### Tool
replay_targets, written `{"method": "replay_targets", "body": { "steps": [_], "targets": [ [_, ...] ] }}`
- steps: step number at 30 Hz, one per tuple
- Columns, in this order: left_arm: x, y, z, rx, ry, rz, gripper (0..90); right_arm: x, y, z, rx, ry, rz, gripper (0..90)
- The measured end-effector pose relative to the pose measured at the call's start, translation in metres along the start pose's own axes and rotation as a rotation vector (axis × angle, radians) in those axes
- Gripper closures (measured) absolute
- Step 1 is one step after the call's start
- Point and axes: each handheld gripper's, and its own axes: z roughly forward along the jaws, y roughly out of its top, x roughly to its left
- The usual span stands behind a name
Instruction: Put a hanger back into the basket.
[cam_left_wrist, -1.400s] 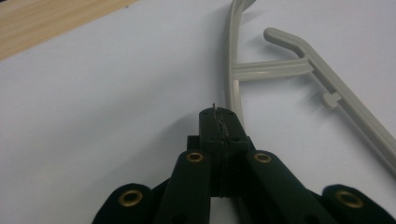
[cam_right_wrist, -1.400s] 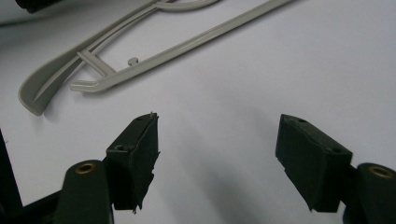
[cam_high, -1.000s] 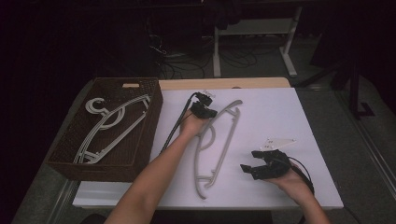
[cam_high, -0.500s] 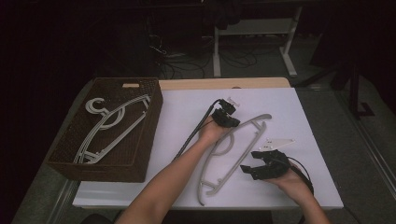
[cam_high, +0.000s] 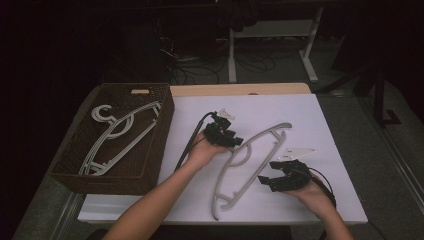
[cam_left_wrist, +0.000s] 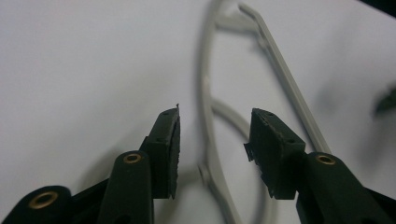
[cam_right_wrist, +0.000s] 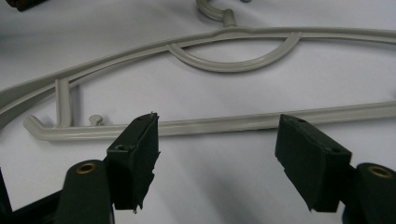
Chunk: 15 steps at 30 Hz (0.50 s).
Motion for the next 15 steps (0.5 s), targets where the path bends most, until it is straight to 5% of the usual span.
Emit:
{"method": "replay_targets", "body": {
  "steps": [7,15],
  "targets": [
    [-0.025,-0.044,-0.019,0.051,0.000,0.027,52.2,0.000,0.001,0.000,0.003,-0.006,-0.003,30.0],
    [-0.032,-0.066,-0.015,0.074,0.007,0.010,55.5,0.000,0.001,0.002,0.004,-0.008,-0.003,30.0]
  ]
}}
